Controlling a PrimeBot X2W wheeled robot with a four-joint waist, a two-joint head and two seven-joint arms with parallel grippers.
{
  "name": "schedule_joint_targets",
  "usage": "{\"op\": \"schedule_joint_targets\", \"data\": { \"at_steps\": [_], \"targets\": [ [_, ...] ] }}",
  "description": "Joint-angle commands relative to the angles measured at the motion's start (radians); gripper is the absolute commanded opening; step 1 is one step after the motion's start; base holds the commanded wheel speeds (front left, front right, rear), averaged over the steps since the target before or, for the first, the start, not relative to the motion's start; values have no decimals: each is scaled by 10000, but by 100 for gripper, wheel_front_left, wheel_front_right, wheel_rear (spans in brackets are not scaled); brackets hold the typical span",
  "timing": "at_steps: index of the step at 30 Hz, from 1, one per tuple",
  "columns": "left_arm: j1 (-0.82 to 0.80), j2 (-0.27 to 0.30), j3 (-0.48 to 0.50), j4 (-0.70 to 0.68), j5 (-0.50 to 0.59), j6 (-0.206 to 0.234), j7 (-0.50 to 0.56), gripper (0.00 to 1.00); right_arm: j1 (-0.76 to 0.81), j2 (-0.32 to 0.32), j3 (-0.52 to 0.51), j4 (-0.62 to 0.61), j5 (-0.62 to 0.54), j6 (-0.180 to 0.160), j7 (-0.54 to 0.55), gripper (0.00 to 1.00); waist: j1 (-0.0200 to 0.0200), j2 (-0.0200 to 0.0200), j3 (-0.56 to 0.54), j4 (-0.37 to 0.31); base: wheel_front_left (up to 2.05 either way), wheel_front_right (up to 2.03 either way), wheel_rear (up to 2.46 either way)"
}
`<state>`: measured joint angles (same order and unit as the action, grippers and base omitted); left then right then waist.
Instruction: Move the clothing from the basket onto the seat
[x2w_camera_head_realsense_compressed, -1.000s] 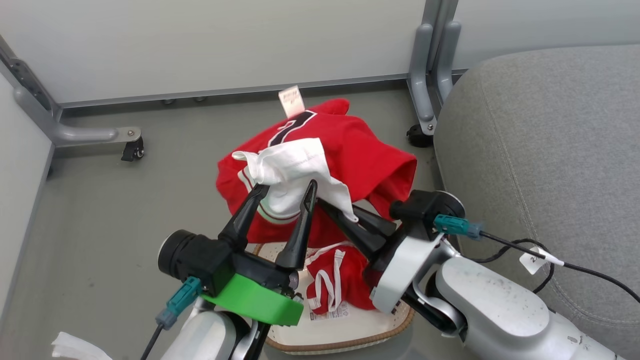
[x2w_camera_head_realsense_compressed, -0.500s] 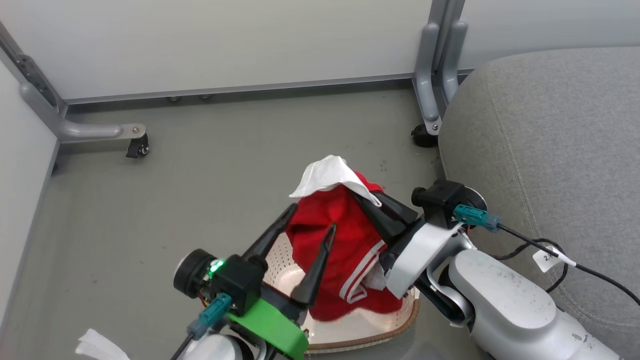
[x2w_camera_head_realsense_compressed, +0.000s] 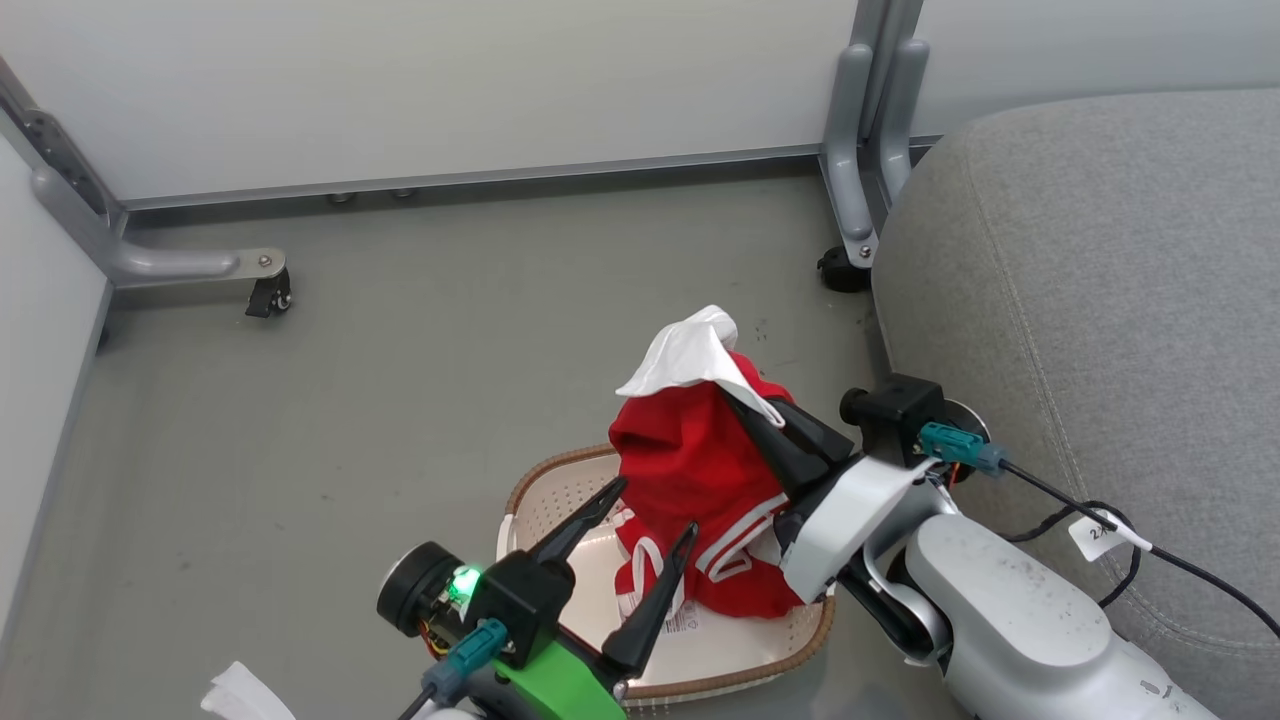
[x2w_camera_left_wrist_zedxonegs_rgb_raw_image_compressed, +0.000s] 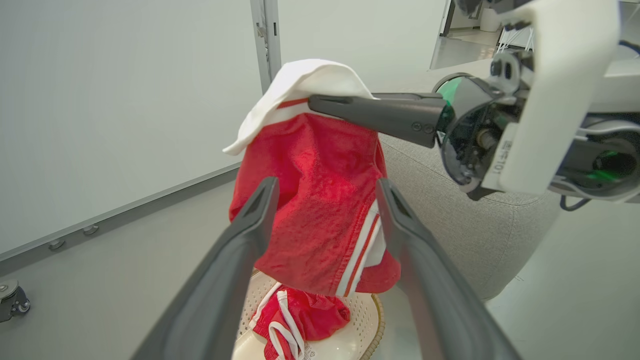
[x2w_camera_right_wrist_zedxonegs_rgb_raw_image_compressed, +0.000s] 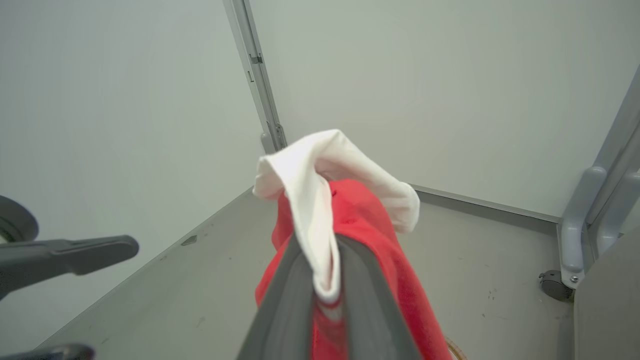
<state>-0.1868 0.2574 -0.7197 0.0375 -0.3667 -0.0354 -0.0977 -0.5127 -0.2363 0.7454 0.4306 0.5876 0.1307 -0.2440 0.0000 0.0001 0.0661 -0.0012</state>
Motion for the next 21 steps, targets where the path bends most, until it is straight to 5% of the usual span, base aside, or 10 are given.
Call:
{"op": "schedule_joint_targets", "data": {
  "at_steps": [1, 8, 21],
  "targets": [
    [184, 18, -29, 56, 53, -18, 5, 100, 173, 16, -67, 34, -57, 1, -67, 0, 0, -1, 11, -50, 0, 0, 0],
    [78, 79, -49, 147, 91, 60, -46, 100, 113, 100, -208, 77, -156, 1, -146, 0, 0, -1, 128, -501, 0, 0, 0],
    [-417, 270, -12, 150, 59, -24, -44, 100, -181, 74, -567, -70, -400, 1, -219, 0, 0, -1, 583, -3066, 0, 0, 0]
  ]
}}
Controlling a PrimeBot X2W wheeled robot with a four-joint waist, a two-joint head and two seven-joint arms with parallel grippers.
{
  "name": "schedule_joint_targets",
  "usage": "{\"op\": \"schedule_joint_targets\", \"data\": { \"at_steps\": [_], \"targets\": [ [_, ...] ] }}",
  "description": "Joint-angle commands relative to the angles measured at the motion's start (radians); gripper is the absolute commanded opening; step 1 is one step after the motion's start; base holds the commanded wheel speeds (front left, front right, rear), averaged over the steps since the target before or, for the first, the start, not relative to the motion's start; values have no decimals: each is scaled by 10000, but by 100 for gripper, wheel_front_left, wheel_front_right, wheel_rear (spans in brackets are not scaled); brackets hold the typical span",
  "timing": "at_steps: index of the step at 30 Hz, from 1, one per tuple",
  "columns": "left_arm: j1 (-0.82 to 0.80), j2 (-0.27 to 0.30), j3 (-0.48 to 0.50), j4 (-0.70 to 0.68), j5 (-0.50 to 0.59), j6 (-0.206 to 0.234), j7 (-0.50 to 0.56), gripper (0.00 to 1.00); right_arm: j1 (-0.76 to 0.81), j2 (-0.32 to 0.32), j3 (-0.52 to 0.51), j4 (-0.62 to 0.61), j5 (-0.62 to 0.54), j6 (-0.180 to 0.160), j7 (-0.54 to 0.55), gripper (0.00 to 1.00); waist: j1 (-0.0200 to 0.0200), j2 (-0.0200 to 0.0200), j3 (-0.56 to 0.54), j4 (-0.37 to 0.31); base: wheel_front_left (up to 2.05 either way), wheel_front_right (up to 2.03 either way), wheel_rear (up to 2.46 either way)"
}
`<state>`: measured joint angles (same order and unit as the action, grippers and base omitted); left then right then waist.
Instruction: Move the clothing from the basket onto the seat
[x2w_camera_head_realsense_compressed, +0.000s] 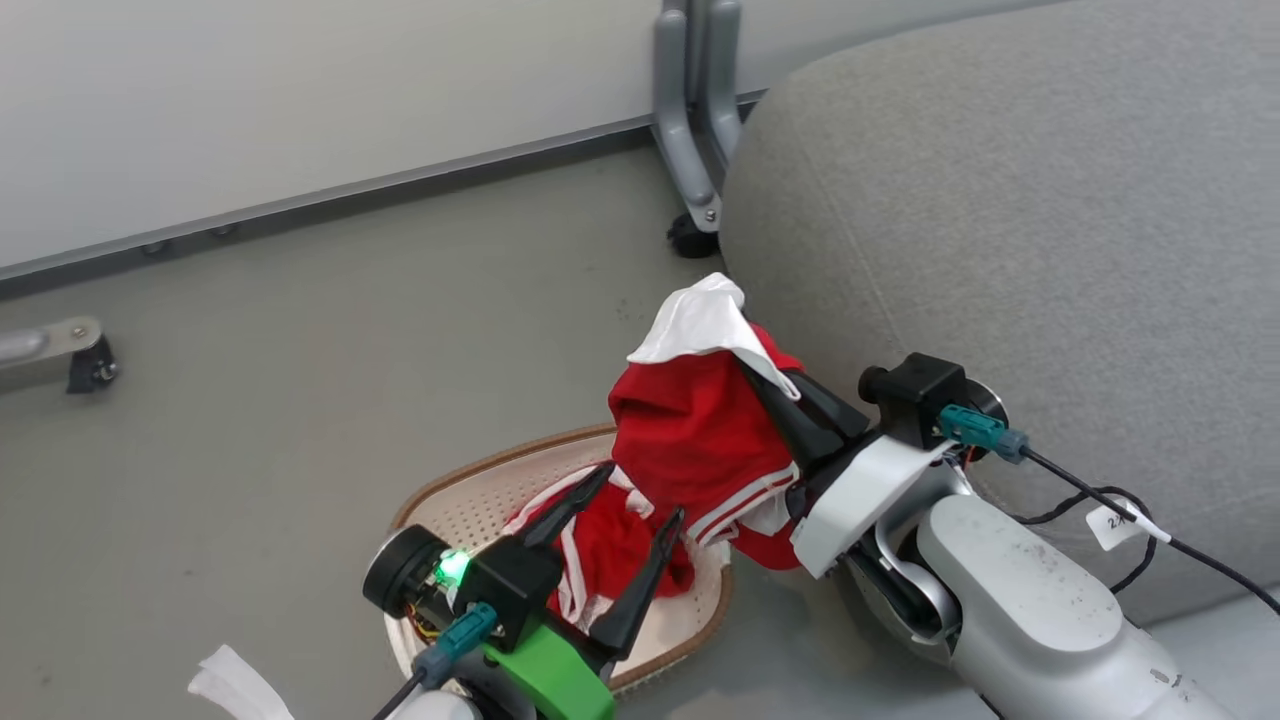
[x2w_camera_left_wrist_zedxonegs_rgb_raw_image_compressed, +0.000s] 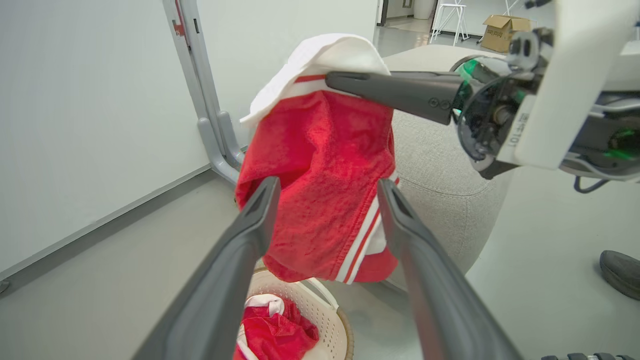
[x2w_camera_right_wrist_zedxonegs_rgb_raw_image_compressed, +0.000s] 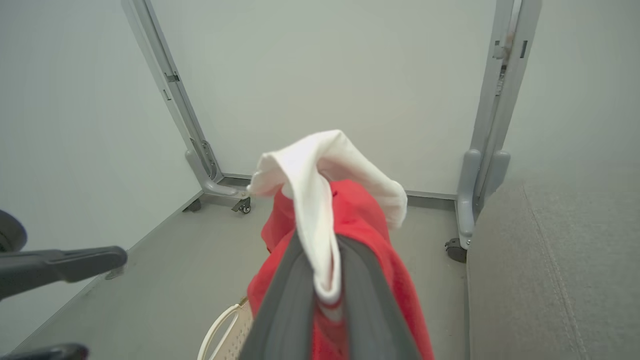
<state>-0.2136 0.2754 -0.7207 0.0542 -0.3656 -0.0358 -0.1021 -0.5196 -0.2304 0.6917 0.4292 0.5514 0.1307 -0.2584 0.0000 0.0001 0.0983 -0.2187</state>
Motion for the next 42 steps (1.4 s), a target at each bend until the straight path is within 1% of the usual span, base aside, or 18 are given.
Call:
{"op": "schedule_joint_targets", "data": {
  "at_steps": [1, 4, 8, 13, 17, 21, 25, 28, 32, 35, 39, 42],
  "targets": [
    [-167, 106, -8, -18, 57, -15, 17, 100, -120, 6, -70, -71, -52, 1, -79, 0, 0, -1, 302, -1062, 0, 0, 0],
    [-282, 112, -56, -21, 74, -55, 61, 100, -56, -137, -297, -104, -110, 1, -87, 0, 0, -1, 413, -1527, 0, 0, 0],
    [-374, 137, -90, -42, 86, -65, 92, 100, 108, -265, -657, -164, -211, 1, -84, 0, 0, -1, 582, -1967, 0, 0, 0],
    [-582, 191, -116, -104, 148, -74, 176, 100, 197, -407, -1298, -294, -322, 1, -80, 0, 0, -1, 880, -2280, 0, 0, 0],
    [-837, 249, -130, -253, 240, -92, 289, 100, 29, -466, -2164, -450, -497, 1, -82, 0, 0, -1, 1285, -2350, 0, 0, 0],
    [-1255, 304, -178, -392, 367, -206, 447, 100, -249, -395, -3451, -625, -660, 1, -81, 0, 0, -1, 1817, -2174, 0, 0, 0],
    [-1839, 385, -259, -606, 543, -351, 607, 100, -747, -416, -4982, -812, -961, 1, -82, 0, 0, -1, 2612, -1854, 0, 0, 0],
    [-2293, 463, -267, -729, 722, -421, 666, 100, -1361, -597, -6045, -806, -1201, 1, -82, 0, 0, -1, 3227, -1573, 0, 0, 0],
    [-2889, 381, -269, -845, 861, -501, 649, 100, -2270, -1052, -7151, -727, -1387, -1, -82, 0, 0, -1, 3998, -1143, 0, 0, 0],
    [-3311, 344, -290, -904, 1004, -532, 593, 100, -2991, -1432, -7855, -482, -1522, -3, -75, 0, 0, -1, 4513, -833, 0, 0, 0],
    [-3729, 301, -403, -912, 1117, -607, 520, 100, -3684, -1757, -8339, 267, -1616, -1, -73, 0, 0, -1, 5027, -529, 0, 0, 0],
    [-3921, 263, -488, -902, 1197, -638, 492, 100, -3932, -1804, -8566, 875, -1724, -3, -73, 0, 0, -1, 5337, -404, 0, 0, 0]
  ]
}}
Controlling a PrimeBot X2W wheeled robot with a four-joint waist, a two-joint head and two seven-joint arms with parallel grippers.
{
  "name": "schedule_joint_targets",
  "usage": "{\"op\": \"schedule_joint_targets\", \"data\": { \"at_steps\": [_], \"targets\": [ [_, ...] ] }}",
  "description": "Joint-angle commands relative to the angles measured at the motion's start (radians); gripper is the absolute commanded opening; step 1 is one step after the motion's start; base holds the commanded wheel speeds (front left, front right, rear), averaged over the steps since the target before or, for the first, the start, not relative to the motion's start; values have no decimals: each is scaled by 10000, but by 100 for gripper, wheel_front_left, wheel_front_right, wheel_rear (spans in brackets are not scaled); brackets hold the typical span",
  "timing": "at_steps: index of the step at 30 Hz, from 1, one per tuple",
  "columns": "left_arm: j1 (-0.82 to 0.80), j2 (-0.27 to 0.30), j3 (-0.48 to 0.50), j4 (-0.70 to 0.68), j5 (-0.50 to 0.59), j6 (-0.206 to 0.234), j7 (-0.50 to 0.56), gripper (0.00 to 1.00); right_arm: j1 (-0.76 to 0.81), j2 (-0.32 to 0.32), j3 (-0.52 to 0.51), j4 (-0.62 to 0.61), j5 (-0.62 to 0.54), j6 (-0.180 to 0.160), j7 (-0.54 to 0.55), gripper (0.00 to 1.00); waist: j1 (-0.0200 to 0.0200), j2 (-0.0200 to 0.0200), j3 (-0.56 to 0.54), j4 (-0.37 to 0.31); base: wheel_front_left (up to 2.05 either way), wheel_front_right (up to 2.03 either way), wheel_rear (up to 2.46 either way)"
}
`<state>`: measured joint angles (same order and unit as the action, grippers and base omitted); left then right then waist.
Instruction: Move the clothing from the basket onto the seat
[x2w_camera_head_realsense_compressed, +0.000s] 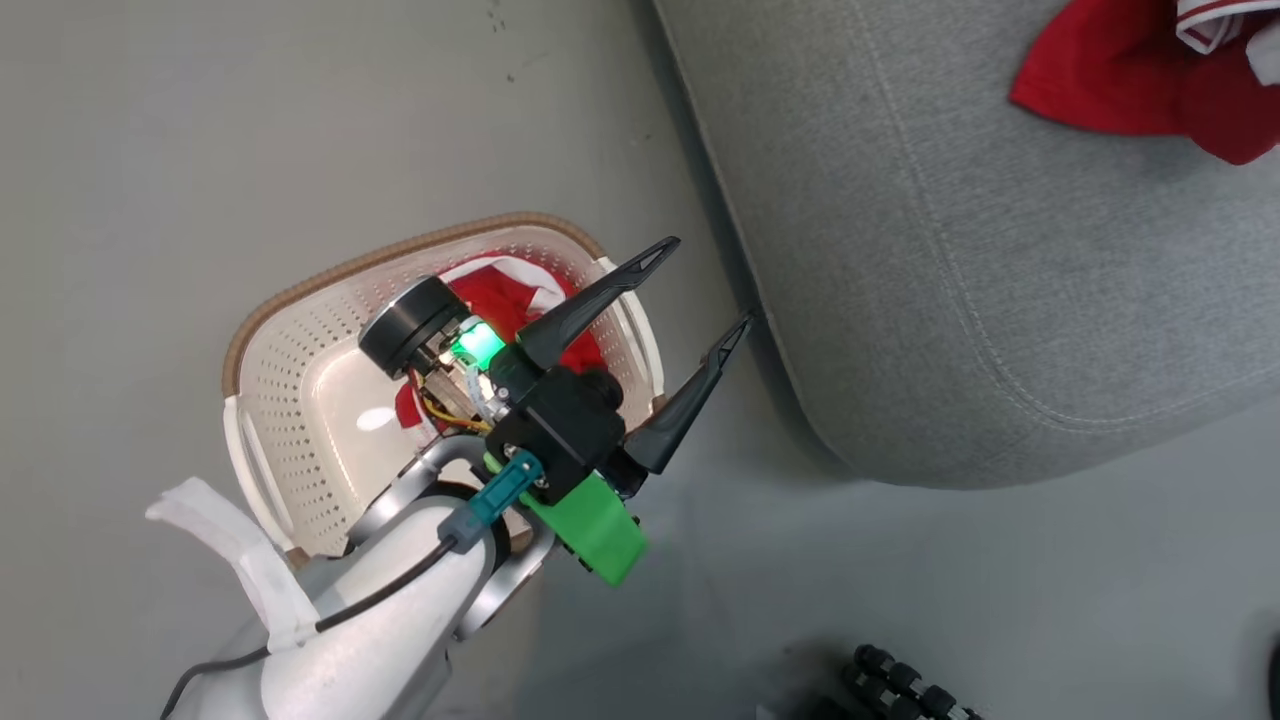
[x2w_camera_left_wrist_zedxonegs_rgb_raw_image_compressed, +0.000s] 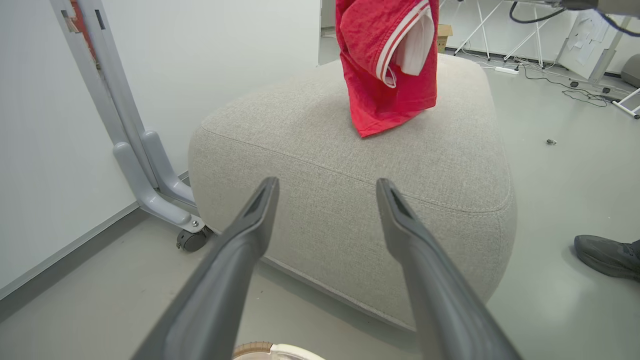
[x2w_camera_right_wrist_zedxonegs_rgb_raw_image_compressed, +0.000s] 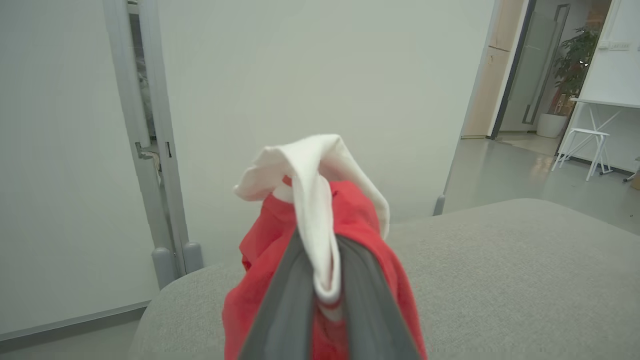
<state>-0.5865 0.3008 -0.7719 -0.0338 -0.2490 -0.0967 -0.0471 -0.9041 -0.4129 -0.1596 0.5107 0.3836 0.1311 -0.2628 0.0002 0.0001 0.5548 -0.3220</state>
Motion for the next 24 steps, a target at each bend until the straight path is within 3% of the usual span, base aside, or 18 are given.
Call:
{"op": "schedule_joint_targets", "data": {
  "at_steps": [1, 4, 5, 6, 7, 14, 24],
  "targets": [
    [-272, 7, -25, -17, 51, -52, -62, 100, -146, 53, -151, 303, -103, -6, -29, 0, -2, -1, 882, 668, 0, 0, 0],
    [-397, -8, -168, 34, 112, -82, -51, 100, -97, 178, -379, 1123, -261, -6, -29, 0, -2, -1, 1096, 746, 0, 0, 0],
    [-427, -13, -196, 55, 109, -91, -70, 100, -87, 211, -509, 1307, -310, -6, -31, 32, -2, -1, 1133, 758, 0, 0, 0],
    [-460, -21, -224, 81, 85, -96, -86, 100, -2, 296, -661, 1625, -373, -6, -31, 93, -2, -1, 1165, 771, 0, 0, 0],
    [-492, -32, -242, 110, 77, -100, -90, 100, 66, 371, -786, 1875, -440, -6, -30, 100, -2, -1, 1190, 783, 0, 0, 0],
    [-385, -150, -242, 308, -71, 4, -279, 100, 710, 804, -1537, 2204, -642, -6, -30, 100, -2, -1, 1073, 792, 0, 0, 0],
    [179, -216, -153, 782, -349, 366, -730, 100, 2693, 1900, -1778, 254, -1076, -6, -30, 100, -2, -1, 43, 798, 0, 0, 0]
  ]
}}
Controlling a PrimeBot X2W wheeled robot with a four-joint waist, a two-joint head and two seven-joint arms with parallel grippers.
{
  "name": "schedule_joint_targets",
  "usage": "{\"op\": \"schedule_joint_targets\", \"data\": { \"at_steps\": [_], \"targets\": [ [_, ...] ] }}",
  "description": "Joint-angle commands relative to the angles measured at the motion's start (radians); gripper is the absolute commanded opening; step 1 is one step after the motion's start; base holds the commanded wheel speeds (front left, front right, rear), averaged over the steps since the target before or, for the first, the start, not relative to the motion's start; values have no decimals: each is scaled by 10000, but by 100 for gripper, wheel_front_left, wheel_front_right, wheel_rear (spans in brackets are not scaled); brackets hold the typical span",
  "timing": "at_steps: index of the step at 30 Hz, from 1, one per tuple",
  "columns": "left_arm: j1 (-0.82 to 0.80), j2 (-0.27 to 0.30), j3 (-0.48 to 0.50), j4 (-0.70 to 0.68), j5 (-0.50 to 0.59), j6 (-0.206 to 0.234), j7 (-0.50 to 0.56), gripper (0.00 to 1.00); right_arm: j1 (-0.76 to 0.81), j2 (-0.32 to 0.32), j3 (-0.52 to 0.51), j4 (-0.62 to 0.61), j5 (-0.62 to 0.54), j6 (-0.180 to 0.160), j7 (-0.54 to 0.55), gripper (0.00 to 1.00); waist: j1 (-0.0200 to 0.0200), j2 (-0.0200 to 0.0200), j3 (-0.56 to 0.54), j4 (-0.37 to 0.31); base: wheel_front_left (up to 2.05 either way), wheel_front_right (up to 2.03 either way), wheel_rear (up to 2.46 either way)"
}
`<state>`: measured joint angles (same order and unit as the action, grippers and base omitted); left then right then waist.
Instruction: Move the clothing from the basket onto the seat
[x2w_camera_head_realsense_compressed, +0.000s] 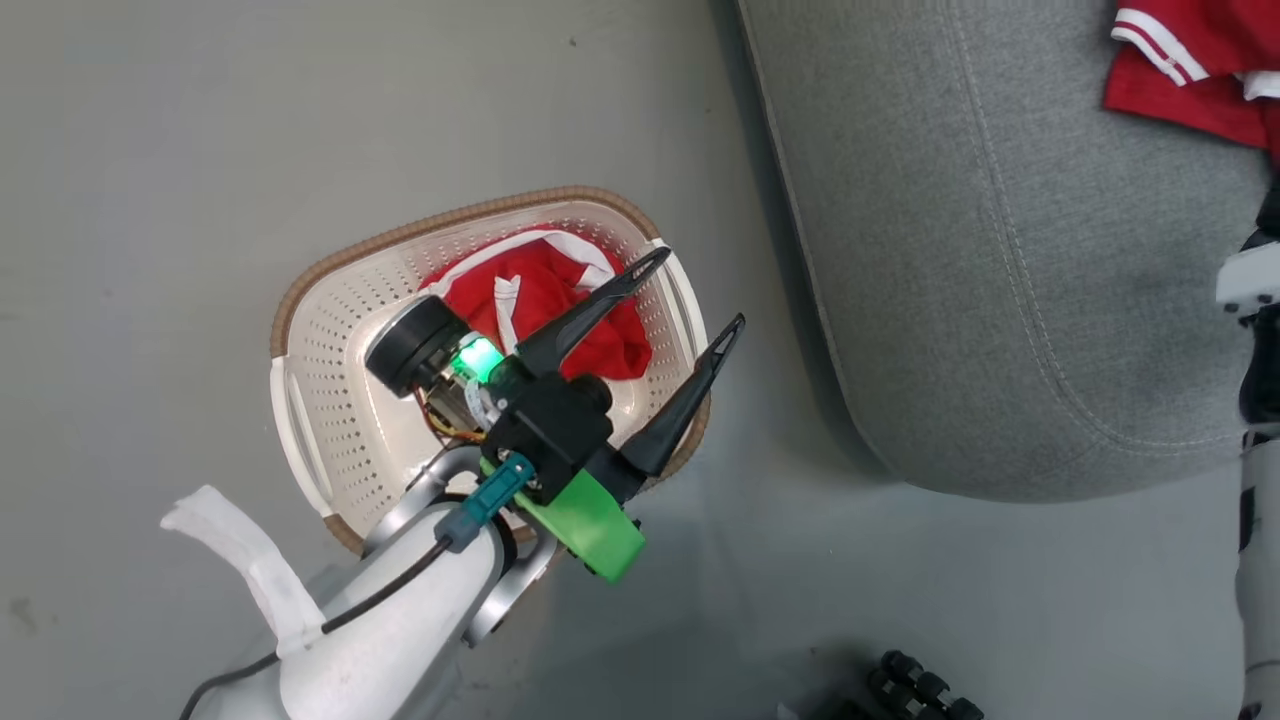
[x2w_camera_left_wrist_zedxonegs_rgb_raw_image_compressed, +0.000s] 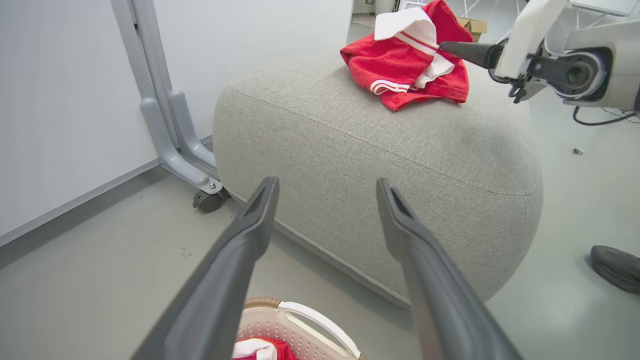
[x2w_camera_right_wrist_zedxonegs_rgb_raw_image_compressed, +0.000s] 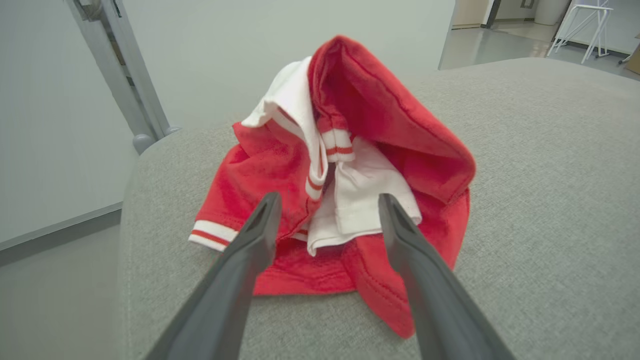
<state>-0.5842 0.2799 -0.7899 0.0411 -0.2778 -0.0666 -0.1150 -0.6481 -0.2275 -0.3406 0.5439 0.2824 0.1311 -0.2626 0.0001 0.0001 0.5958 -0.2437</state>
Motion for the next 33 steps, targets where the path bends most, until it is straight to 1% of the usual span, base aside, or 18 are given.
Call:
{"op": "schedule_joint_targets", "data": {
  "at_steps": [1, 8, 13, 16, 24, 29, 33],
  "targets": [
    [239, -25, 72, 83, -101, 151, -124, 100, 388, 199, 127, -380, -140, -6, -33, 100, -1, -1, -532, 32, 0, 0, 0],
    [883, -171, 504, 335, -518, 756, -716, 100, 1972, 988, 1234, -2187, -619, -6, -32, 100, -1, -1, -1602, 305, 0, 0, 0],
    [1263, -221, 920, 393, -734, 1193, -1078, 100, 2888, 1303, 1961, -3212, -736, -6, -32, 100, -1, -1, -2210, 675, 0, 0, 0],
    [1475, -189, 1313, 412, -879, 1516, -1248, 100, 3407, 1404, 2268, -3785, -787, -6, -32, 100, -1, -1, -2500, 945, 0, 0, 0],
    [2069, 78, 2573, 439, -1253, 2178, -1487, 100, 4482, 1572, 2925, -4864, -1123, -5, 21, 100, -1, -1, -3169, 1622, 0, 0, 0],
    [2600, 122, 3616, 220, -1358, 2449, -1497, 100, 5042, 1587, 3008, -5433, -1306, -6, 332, 100, -1, -1, -3550, 2003, 0, 0, 0],
    [3215, 133, 4419, -8, -1369, 2365, -1492, 100, 5471, 1567, 2977, -5855, -1425, -6, 636, 100, -1, -1, -3818, 2237, 0, 0, 0]
  ]
}}
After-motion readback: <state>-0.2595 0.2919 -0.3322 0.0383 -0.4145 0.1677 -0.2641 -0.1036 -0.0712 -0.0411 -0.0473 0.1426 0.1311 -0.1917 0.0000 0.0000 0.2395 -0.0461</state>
